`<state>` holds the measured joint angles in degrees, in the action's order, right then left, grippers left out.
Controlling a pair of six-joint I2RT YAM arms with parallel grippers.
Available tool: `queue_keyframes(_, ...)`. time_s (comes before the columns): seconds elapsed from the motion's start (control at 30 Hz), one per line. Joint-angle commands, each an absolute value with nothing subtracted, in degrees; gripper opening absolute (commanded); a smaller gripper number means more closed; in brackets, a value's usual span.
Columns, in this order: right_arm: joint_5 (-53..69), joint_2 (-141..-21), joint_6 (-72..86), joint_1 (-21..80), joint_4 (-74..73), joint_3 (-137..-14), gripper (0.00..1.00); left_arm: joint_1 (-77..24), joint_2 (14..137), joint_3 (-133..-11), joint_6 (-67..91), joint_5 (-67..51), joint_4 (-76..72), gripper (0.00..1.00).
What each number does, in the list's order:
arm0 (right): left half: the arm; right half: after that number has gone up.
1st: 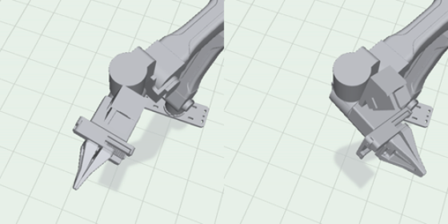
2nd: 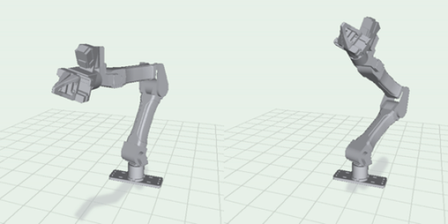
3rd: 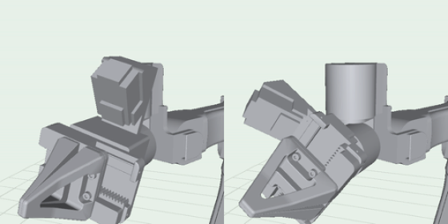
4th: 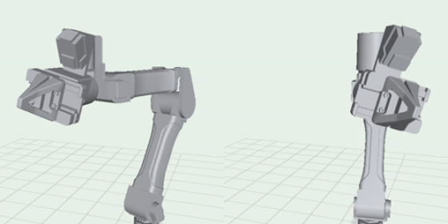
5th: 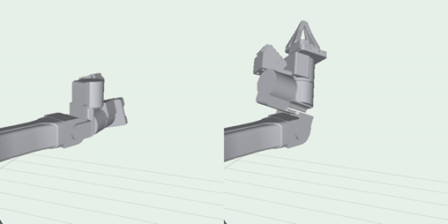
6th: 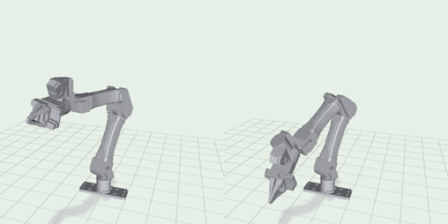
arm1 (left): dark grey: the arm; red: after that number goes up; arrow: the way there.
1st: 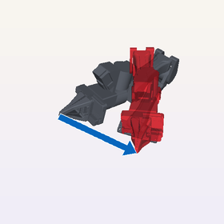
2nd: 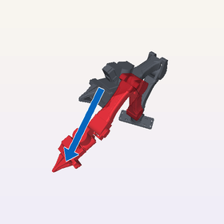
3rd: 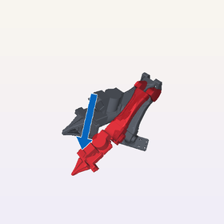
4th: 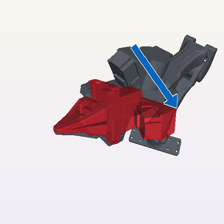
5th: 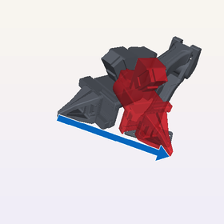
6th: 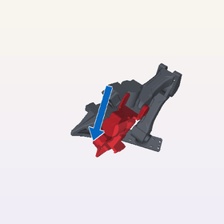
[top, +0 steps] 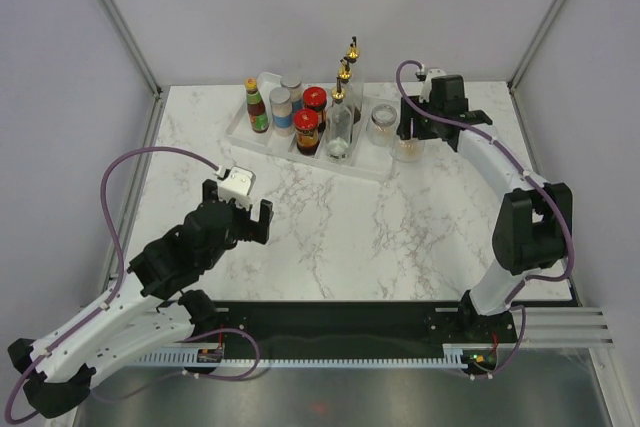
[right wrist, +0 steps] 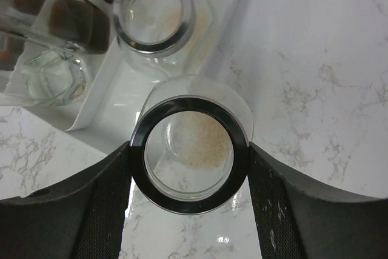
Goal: Organize the condiment bottles
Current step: Place the bottle in the storage box.
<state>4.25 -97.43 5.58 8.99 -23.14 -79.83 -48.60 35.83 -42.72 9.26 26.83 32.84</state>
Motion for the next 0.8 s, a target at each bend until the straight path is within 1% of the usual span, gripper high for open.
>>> queue_keyframes(0.0,4.7,-95.3,6.9,12.3,-20.2,-82.5,0.0,-48.4,35.6,-42.4,7.5,27.2,30.6,1.0)
queue_keyframes(0.3,2.5,-100.4,7.7,18.4,-19.8,-87.2,0.0,-48.3,35.2,-42.3,7.6,27.4,30.6,1.0)
queue_keyframes(0.57,0.4,-103.4,7.4,21.0,-17.8,-86.6,0.0,-48.4,35.0,-42.2,7.6,27.4,30.6,1.0)
queue_keyframes(0.67,-1.2,-104.2,6.5,21.6,-16.6,-85.7,0.05,-48.3,35.0,-42.3,7.5,27.4,30.6,1.0)
queue_keyframes(0.7,-1.5,-104.4,6.4,21.7,-16.4,-85.3,0.1,-48.3,35.0,-42.2,7.6,27.4,30.6,1.0)
queue_keyframes(0.77,-1.8,-104.9,5.9,21.8,-15.8,-84.6,0.15,-48.3,34.9,-42.2,7.6,27.4,30.6,1.0)
